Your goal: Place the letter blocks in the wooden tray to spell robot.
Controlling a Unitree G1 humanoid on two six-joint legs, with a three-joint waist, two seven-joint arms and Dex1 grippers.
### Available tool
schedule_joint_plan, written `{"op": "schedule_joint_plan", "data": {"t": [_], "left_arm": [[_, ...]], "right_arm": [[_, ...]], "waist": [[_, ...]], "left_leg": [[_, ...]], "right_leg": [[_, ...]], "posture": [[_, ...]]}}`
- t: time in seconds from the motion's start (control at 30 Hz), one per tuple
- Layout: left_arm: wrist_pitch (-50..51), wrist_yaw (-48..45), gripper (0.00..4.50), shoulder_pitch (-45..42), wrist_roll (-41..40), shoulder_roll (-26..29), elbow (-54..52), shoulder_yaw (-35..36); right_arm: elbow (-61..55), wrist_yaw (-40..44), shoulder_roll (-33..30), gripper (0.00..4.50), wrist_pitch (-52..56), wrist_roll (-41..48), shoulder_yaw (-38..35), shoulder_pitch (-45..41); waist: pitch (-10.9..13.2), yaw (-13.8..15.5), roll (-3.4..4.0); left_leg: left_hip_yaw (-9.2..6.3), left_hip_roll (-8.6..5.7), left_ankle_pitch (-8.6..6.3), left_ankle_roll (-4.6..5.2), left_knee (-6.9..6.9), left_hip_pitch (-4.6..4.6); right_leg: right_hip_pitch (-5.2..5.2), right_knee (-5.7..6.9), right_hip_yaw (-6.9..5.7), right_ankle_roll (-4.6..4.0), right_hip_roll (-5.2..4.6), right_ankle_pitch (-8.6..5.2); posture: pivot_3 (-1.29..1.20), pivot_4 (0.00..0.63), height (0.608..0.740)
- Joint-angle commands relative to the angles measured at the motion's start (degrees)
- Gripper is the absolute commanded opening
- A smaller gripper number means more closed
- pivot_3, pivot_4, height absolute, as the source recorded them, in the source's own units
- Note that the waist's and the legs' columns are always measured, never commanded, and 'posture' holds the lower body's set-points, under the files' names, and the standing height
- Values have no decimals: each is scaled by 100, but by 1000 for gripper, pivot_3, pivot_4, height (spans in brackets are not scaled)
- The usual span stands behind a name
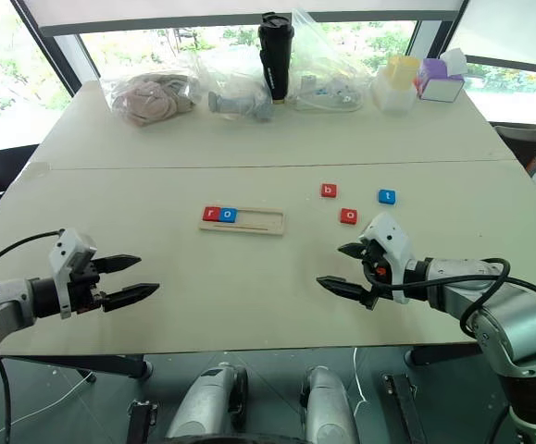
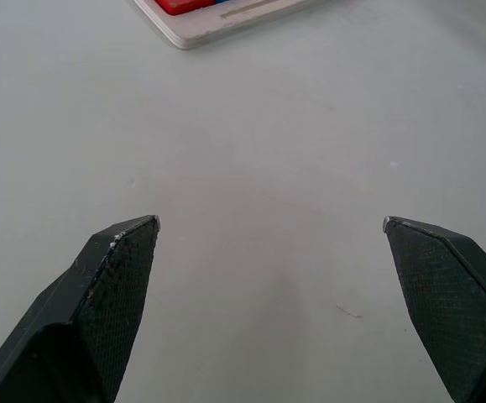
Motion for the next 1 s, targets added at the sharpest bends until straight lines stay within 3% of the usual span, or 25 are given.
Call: {"op": "schedule_joint_plan", "data": {"t": [0.03,0.63,0.83,1.0], "left_arm": [[-94,27,4500,-30,-21,-2,-160,178],[-483,-14,4500,-403,634,224,354,-68],[-1559,-843,4500,-1931,1329,250,1942,-963],[-2762,-1745,4500,-3620,2052,-233,3979,-1883]], "right_arm": [[-66,9,40,4364,-77,-8,-21,-67],[-27,-60,205,4364,-38,-84,63,-190],[68,-269,747,4364,145,6,371,-1020],[-95,-405,928,4364,208,9,527,-1135]], "waist": [[0,-1,0],[0,-1,0],[0,3,0],[0,57,-7]], "left_leg": [[0,0,0,0,0,0],[1,-1,0,0,0,0],[15,-1,-4,-8,4,-1],[39,-12,-1,11,2,-6]], "right_leg": [[0,0,0,0,0,0],[-1,1,0,0,0,0],[-5,4,-4,-6,6,4],[-4,4,-2,-1,1,23]], "posture": [[0,150,740],[0,150,740],[0,150,740],[0,150,740]]}}
